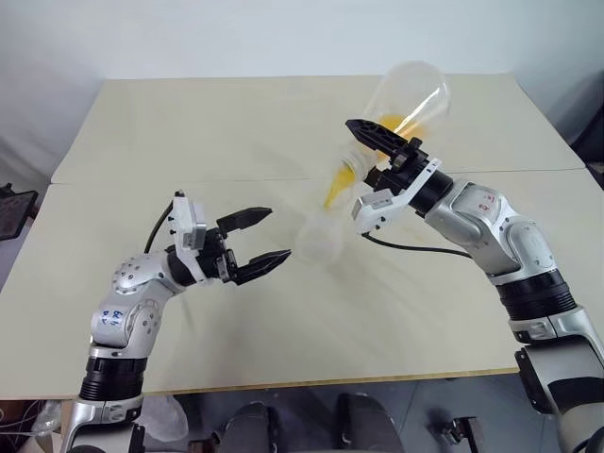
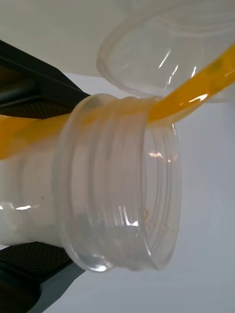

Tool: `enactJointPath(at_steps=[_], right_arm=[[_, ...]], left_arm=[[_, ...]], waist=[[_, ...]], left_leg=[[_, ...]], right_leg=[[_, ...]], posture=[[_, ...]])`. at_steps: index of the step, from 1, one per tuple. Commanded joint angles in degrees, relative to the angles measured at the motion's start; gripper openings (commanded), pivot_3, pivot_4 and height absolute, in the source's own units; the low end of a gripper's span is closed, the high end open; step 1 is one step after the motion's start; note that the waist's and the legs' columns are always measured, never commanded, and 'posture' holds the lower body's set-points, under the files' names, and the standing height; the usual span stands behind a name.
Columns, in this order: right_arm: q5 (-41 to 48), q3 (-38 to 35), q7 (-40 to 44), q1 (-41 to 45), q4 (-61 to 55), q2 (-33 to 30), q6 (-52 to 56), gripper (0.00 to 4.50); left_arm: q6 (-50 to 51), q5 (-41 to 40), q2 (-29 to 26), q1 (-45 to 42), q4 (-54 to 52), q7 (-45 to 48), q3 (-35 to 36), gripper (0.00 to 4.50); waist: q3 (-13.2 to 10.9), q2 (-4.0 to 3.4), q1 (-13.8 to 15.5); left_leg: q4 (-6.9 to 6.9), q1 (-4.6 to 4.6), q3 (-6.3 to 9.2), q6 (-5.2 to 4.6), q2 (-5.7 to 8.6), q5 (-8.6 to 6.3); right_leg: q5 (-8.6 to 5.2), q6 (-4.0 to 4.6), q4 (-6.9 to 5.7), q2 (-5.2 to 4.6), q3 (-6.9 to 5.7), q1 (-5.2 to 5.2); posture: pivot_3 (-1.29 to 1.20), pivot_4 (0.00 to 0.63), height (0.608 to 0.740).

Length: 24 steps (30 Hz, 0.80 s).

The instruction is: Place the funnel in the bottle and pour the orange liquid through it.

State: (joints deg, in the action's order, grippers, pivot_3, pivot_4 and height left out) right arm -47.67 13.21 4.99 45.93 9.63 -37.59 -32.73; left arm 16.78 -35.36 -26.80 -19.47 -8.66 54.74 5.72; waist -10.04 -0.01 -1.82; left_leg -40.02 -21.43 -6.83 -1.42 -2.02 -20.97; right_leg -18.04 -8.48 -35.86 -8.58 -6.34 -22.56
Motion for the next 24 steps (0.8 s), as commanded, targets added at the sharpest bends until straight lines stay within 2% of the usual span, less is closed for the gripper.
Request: enactJointPath(at_steps=[1, 24], right_arm=[[-0.3, -0.9, -1.9, 1.8, -1.1, -1.2, -0.3, 2.64], [-4.2, -0.3, -4.9, 2.5, -0.4, -1.7, -0.5, 2.64]], left_arm=[[-1.2, -0.1, 0.1, 0.2, -2.4, -0.2, 0.4, 4.5], [-1.6, -0.3, 0.4, 1.1, -3.1, -0.4, 0.4, 4.5]], waist=[[0.0, 0.0, 0.0], [0.0, 0.0, 0.0]], left_leg=[[0.0, 0.0, 0.0, 0.0, 0.0, 0.0], [0.0, 0.0, 0.0, 0.0, -0.01, 0.0]], right_leg=[[0.0, 0.0, 0.0, 0.0, 0.0, 0.0], [0.0, 0.0, 0.01, 0.0, 0.0, 0.0]], posture=[[0.0, 0.15, 0.74], [0.0, 0.15, 0.74]])
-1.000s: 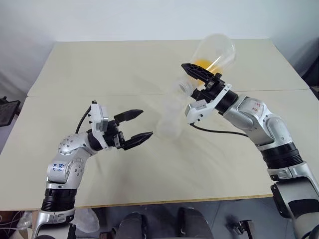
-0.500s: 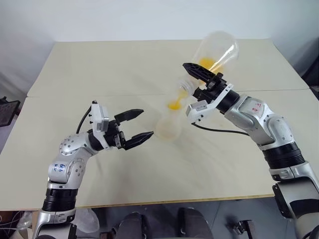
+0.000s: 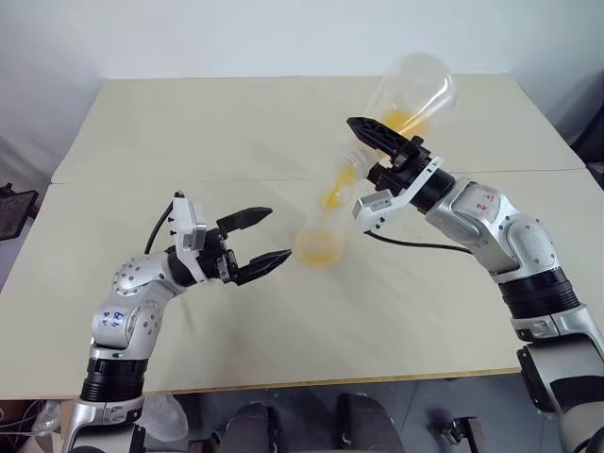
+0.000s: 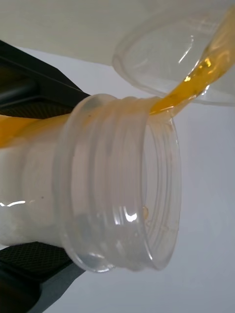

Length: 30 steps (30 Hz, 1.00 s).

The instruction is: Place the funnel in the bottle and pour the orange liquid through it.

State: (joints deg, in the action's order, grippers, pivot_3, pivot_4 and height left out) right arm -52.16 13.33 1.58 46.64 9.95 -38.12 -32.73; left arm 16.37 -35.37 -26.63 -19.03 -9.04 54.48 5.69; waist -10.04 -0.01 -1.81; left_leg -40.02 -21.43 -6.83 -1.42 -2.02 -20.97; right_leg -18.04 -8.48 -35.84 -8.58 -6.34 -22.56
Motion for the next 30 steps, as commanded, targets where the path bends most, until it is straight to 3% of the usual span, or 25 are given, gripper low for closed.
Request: enactJointPath(at_steps=[1, 30], right_arm=[[0.2, -0.4, -1.7, 1.8, -0.7, -1.2, -0.5, 2.64], [-2.4, 1.7, -4.8, 3.8, 1.0, -2.2, -1.3, 2.64]], left_arm=[[-1.3, -0.3, 0.3, 0.8, -2.8, -0.3, 0.4, 4.5], [-3.8, 0.1, 1.6, 2.4, -3.6, -2.6, 0.3, 4.5]], waist=[[0.0, 0.0, 0.0], [0.0, 0.0, 0.0]], left_leg=[[0.0, 0.0, 0.0, 0.0, 0.0, 0.0], [0.01, 0.0, 0.0, 0.0, -0.02, 0.0]], right_leg=[[0.0, 0.0, 0.0, 0.0, 0.0, 0.0], [0.0, 0.0, 0.01, 0.0, 0.0, 0.0]], posture=[[0.0, 0.15, 0.74], [0.0, 0.15, 0.74]])
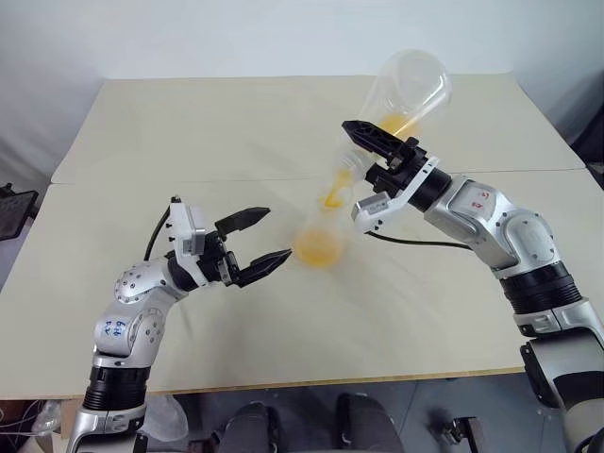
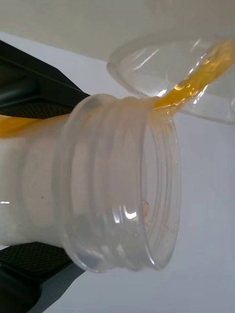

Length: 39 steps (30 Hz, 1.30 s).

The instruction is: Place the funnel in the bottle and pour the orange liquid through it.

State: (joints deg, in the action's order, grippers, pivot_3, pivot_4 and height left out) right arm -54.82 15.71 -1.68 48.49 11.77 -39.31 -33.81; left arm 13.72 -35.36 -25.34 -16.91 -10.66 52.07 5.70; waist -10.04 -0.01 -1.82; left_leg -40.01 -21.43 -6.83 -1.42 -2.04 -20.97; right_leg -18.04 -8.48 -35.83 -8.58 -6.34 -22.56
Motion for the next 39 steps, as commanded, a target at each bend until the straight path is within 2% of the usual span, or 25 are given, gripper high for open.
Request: enactJointPath(at_steps=[1, 39], right_arm=[[0.2, -0.7, -1.6, 2.0, -0.8, -1.0, -0.2, 2.64], [-6.3, 1.1, -10.8, 2.2, -0.5, -1.9, 0.2, 2.64]], left_arm=[[-1.2, 0.1, 0.3, 0.3, -1.9, -0.2, 0.3, 4.5], [-1.9, 0.1, 1.6, -0.6, -1.0, -0.9, 0.2, 4.5]], waist=[[0.0, 0.0, 0.0], [0.0, 0.0, 0.0]], left_leg=[[0.0, 0.0, 0.0, 0.0, 0.0, 0.0], [0.01, -0.01, 0.0, 0.0, -0.01, 0.0]], right_leg=[[0.0, 0.0, 0.0, 0.0, 0.0, 0.0], [0.0, 0.0, 0.03, 0.0, 0.0, 0.0]], posture=[[0.0, 0.15, 0.74], [0.0, 0.15, 0.74]])
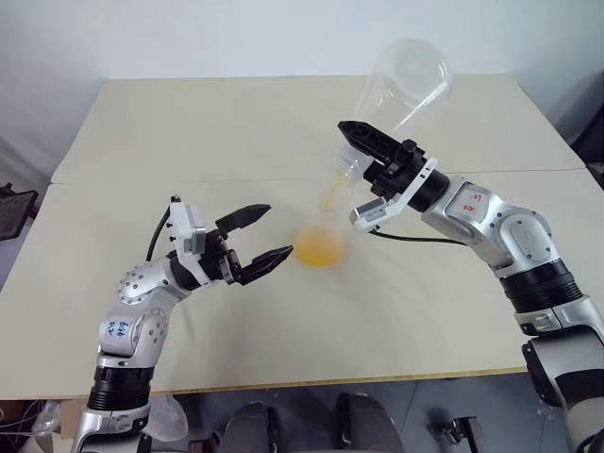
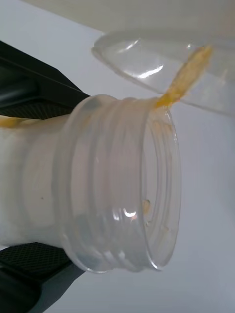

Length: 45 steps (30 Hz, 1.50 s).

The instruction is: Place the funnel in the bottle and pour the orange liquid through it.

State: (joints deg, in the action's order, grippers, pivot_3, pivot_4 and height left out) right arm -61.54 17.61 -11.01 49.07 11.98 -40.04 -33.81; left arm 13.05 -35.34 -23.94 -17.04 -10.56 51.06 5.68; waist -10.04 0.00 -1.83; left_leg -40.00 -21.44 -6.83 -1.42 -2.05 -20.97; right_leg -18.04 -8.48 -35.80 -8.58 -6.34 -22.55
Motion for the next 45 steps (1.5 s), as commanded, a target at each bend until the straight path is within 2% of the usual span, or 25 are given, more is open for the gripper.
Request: enactJointPath(at_steps=[1, 9, 11, 17, 19, 22, 25, 27, 29, 33, 39, 41, 45], right_arm=[[0.1, -0.8, -1.8, 1.6, -0.8, -1.2, 0.3, 2.64], [-0.5, -1.0, -3.3, 1.5, -0.5, -1.1, 0.7, 2.64], [5.4, -2.9, -1.2, 0.8, 0.3, 0.0, 0.5, 2.64], [30.8, -8.9, 13.0, -2.0, 0.4, 2.7, 3.3, 2.64], [47.3, -12.7, 22.5, -4.4, -2.8, 5.1, 10.9, 2.64], [66.3, -19.9, 33.2, -9.3, -7.9, 5.4, 23.8, 2.64], [76.9, -26.3, 37.7, -13.7, -9.0, 4.4, 37.0, 2.64], [85.7, -31.1, 39.9, -15.2, -8.2, 6.0, 43.5, 2.64], [90.7, -34.7, 41.7, -17.4, -7.8, 7.2, 45.8, 2.64], [93.3, -38.0, 43.0, -21.5, -7.4, 8.6, 45.9, 2.64], [91.3, -36.9, 45.8, -25.6, -7.6, 10.3, 41.5, 2.64], [91.6, -37.4, 45.6, -26.0, -7.6, 11.3, 40.3, 3.35], [92.6, -39.2, 45.3, -26.4, -7.4, 11.8, 39.3, 4.46]], left_arm=[[-1.3, 0.2, 0.3, -0.6, -1.0, 0.1, 0.2, 4.5], [-1.5, 0.3, 0.5, -0.8, -0.7, 0.1, 0.2, 4.5], [-1.5, 0.3, 0.5, -0.7, -0.8, 0.0, 0.3, 4.5], [-1.2, 0.2, 0.2, -0.4, -1.1, 0.0, 0.4, 4.5], [-1.1, 0.2, 0.0, -0.2, -1.2, 0.1, 0.5, 4.5], [-1.0, 0.1, -0.3, 0.1, -1.5, 0.0, 0.8, 4.5], [-0.9, 0.1, -0.5, 0.3, -1.5, 0.0, 0.9, 4.5], [-0.9, 0.1, -0.5, 0.3, -1.4, 0.0, 0.9, 4.5], [-0.8, 0.0, -0.6, 0.1, -1.2, 0.0, 0.9, 4.5], [-0.7, 0.0, -0.5, 0.0, -1.2, -0.1, 0.7, 4.5], [-0.5, -0.3, -0.6, -0.1, -1.1, 0.0, 1.0, 4.5], [-0.4, -0.3, -0.9, -0.2, -1.0, 0.0, 1.2, 4.5], [-0.3, -0.3, -1.4, 0.1, -1.1, 0.0, 1.4, 4.5]], waist=[[0.0, 0.0, 0.0], [0.0, 0.0, 0.0], [0.0, 0.0, 0.0], [0.0, 0.01, 0.0], [0.0, 0.02, 0.1], [0.0, 0.02, 0.3], [0.0, 0.02, 0.5], [0.0, 0.02, 0.5], [0.0, 0.02, 0.4], [0.0, 0.02, 0.3], [0.0, 0.02, 0.3], [0.0, 0.02, 0.4], [0.0, 0.02, 0.5]], left_leg=[[0.0, 0.0, 0.0, 0.0, 0.0, 0.0], [0.0, 0.0, 0.0, 0.0, 0.0, 0.0], [0.0, -0.01, -0.01, 0.0, 0.0, 0.0], [0.0, -0.01, 0.02, 0.0, 0.0, 0.0], [0.0, -0.01, 0.05, -0.01, 0.0, 0.0], [-0.01, -0.01, 0.13, -0.02, -0.11, 0.0], [-0.04, -0.04, 0.2, -0.05, -0.18, -0.02], [-0.04, -0.04, 0.17, -0.07, -0.17, -0.03], [-0.03, -0.04, 0.14, -0.07, 0.02, -0.03], [0.03, -0.03, 0.08, -0.06, 0.03, -0.03], [0.02, -0.02, 0.01, -0.05, 0.04, -0.02], [0.02, -0.02, 0.03, -0.05, 0.08, -0.02], [0.0, -0.02, 0.04, -0.05, 0.08, -0.02]], right_leg=[[0.0, 0.0, 0.0, 0.0, 0.0, 0.0], [0.0, 0.0, 0.01, 0.0, 0.0, 0.0], [0.0, 0.0, 0.01, 0.0, 0.0, 0.0], [0.0, 0.0, 0.05, 0.0, -0.03, 0.03], [0.0, 0.0, 0.05, 0.0, -0.06, 0.06], [0.0, 0.0, 0.05, -0.01, -0.13, 0.1], [0.01, 0.0, 0.05, -0.05, -0.19, 0.14], [0.01, 0.0, 0.07, -0.05, -0.19, 0.16], [0.01, 0.01, 0.07, -0.02, -0.19, 0.13], [0.01, 0.01, 0.1, 0.0, -0.17, 0.1], [0.01, 0.0, 0.12, 0.01, -0.12, 0.07], [0.01, 0.0, 0.12, -0.01, -0.12, 0.08], [0.01, 0.0, 0.12, 0.0, -0.11, 0.09]], posture=[[0.0, 0.15, 0.74], [0.0, 0.15, 0.74], [0.0, 0.15, 0.74], [0.0, 0.15, 0.74], [0.0, 0.15, 0.74], [0.0, 0.15, 0.74], [0.0, 0.15, 0.74], [0.0, 0.15, 0.74], [0.0, 0.15, 0.74], [0.0, 0.15, 0.74], [0.0, 0.15, 0.74], [0.0, 0.15, 0.74], [0.0, 0.15, 0.74]])
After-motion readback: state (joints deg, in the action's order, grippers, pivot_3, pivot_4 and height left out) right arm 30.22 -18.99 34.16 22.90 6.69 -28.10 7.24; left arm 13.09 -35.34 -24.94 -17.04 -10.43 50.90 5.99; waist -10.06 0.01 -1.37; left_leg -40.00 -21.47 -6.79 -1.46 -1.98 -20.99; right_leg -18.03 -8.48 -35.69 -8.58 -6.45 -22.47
